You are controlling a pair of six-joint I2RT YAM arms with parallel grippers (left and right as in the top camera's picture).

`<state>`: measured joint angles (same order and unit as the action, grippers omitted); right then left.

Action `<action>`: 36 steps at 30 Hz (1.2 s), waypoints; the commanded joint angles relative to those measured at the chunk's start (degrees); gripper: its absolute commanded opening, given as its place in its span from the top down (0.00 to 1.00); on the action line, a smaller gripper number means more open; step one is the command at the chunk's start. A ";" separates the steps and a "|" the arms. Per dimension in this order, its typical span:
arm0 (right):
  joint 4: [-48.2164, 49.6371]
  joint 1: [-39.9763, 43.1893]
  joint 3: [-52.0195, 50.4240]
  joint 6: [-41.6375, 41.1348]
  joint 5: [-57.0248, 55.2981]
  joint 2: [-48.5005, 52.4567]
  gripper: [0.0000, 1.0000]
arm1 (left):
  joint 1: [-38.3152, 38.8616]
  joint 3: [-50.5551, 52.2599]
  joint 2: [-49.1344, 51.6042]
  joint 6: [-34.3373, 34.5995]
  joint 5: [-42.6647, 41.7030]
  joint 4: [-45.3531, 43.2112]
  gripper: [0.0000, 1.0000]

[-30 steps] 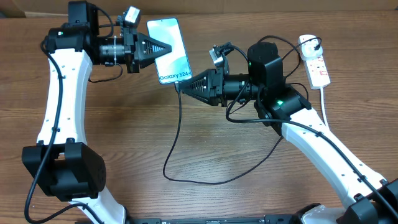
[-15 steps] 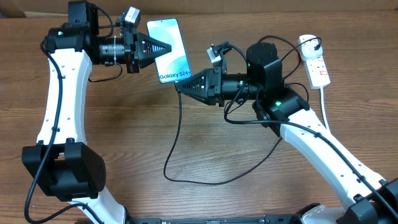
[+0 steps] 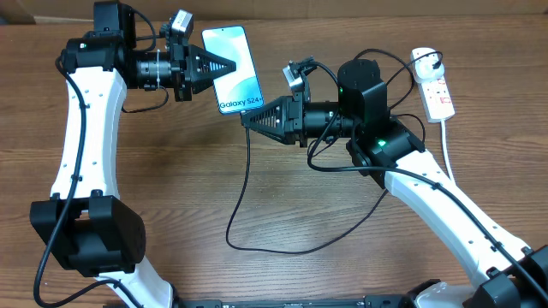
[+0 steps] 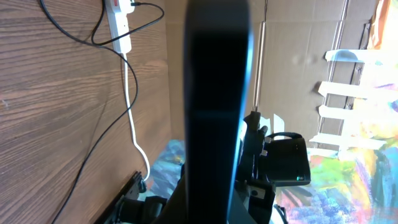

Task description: Plug charger to phone and switch on socket

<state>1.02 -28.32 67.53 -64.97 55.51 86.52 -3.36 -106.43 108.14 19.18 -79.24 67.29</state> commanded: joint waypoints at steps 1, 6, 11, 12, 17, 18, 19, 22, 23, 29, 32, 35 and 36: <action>0.85 -0.24 1.11 -1.07 0.02 0.35 0.94 | 0.35 -0.55 -0.02 0.33 -2.91 -0.22 0.96; 1.40 -0.24 1.11 -1.09 0.04 0.35 0.96 | 1.51 -0.55 -0.02 0.28 -2.91 -0.24 0.96; 1.60 -0.24 1.11 -1.07 -0.17 0.35 0.96 | 1.79 -0.55 -0.02 0.09 -3.26 -0.20 0.96; 1.70 -0.22 1.11 -1.07 -0.20 0.35 0.96 | 1.86 -0.55 -0.02 0.07 -3.41 -0.17 0.96; 2.93 -0.22 1.11 -1.07 -0.22 0.35 0.96 | 2.01 -0.55 -0.02 -2.10 -5.95 0.68 0.96; 3.26 -0.22 1.11 -1.07 -0.20 0.35 0.96 | 1.99 -0.55 -0.02 -2.34 -5.90 1.18 0.96; 3.30 -0.22 1.11 -1.05 -0.22 0.35 0.96 | 1.99 -0.55 -0.02 -2.71 -5.90 1.64 0.96; 3.45 0.02 1.11 -1.05 -0.24 0.35 0.96 | 2.01 -0.55 -0.02 -3.85 -5.84 2.86 0.96; 3.45 0.15 1.11 -1.05 -0.24 0.35 0.96 | 1.99 -0.55 -0.02 -4.00 -5.77 3.15 0.96; 3.45 0.90 1.11 -1.05 -0.20 0.35 0.96 | 1.99 -0.55 -0.02 -4.13 -5.68 3.76 0.96; 3.45 1.14 1.11 -1.05 -0.17 0.35 0.96 | 1.99 -0.55 -0.02 -5.51 -5.66 5.01 0.96; 3.45 1.14 1.11 -1.01 -0.15 0.35 0.96 | 1.99 -0.55 -0.02 -6.84 -4.90 6.51 0.96; 3.43 1.14 1.11 -1.01 -0.15 0.35 0.96 | 1.99 -0.55 -0.02 -6.97 -4.33 6.73 0.96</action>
<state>3.42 -28.14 67.53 -66.02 59.37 86.52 -2.66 -106.43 108.16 15.59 -81.67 72.75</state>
